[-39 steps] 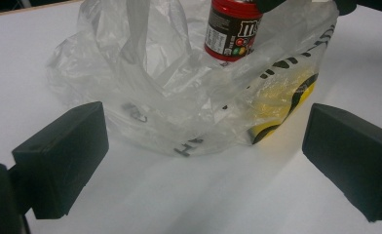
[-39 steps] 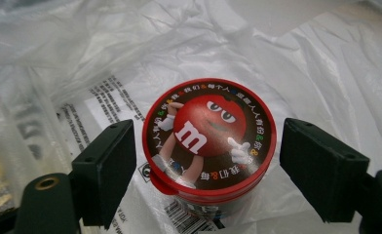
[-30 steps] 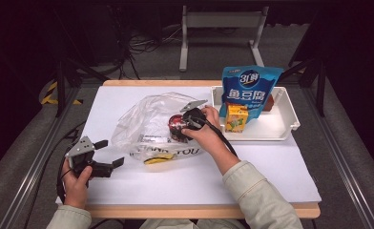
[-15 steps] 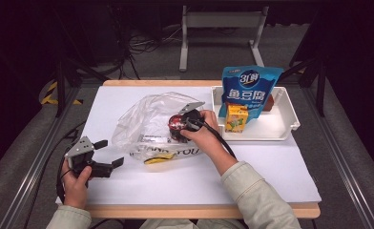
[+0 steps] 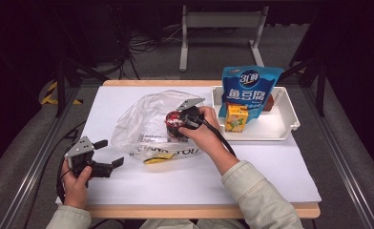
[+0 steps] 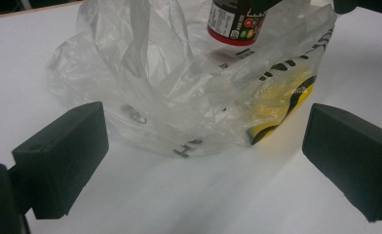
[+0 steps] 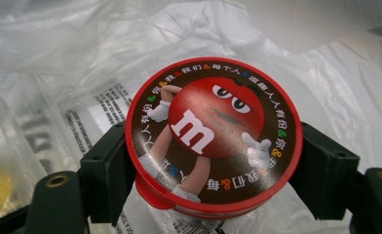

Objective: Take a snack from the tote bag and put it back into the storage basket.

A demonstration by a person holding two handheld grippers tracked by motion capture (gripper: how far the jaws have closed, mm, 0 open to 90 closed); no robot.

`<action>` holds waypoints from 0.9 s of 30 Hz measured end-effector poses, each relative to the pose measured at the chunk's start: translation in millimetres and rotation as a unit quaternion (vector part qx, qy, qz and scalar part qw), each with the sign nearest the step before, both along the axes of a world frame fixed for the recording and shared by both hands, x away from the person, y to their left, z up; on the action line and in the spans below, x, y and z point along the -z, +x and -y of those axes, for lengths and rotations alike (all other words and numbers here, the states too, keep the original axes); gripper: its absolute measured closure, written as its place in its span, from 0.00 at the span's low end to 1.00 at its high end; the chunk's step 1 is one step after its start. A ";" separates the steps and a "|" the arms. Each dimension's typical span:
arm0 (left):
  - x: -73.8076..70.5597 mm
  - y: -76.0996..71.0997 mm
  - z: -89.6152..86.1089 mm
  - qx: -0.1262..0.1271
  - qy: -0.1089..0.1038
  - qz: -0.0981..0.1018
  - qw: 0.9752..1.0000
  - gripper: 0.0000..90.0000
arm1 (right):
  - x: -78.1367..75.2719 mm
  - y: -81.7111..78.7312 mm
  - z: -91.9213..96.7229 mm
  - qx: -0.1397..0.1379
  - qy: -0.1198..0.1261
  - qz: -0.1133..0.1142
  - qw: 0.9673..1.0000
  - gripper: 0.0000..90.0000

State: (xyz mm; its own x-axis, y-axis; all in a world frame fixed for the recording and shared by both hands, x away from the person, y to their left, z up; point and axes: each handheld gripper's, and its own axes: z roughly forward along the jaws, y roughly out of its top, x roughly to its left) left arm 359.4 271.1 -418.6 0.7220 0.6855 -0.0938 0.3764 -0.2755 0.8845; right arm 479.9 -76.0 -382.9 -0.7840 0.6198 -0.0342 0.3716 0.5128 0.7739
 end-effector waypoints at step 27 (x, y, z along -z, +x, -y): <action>0.6 1.6 0.0 0.001 -0.003 0.000 1.000 0.03 | -77.2 -34.9 36.4 0.006 0.017 0.017 1.000 0.29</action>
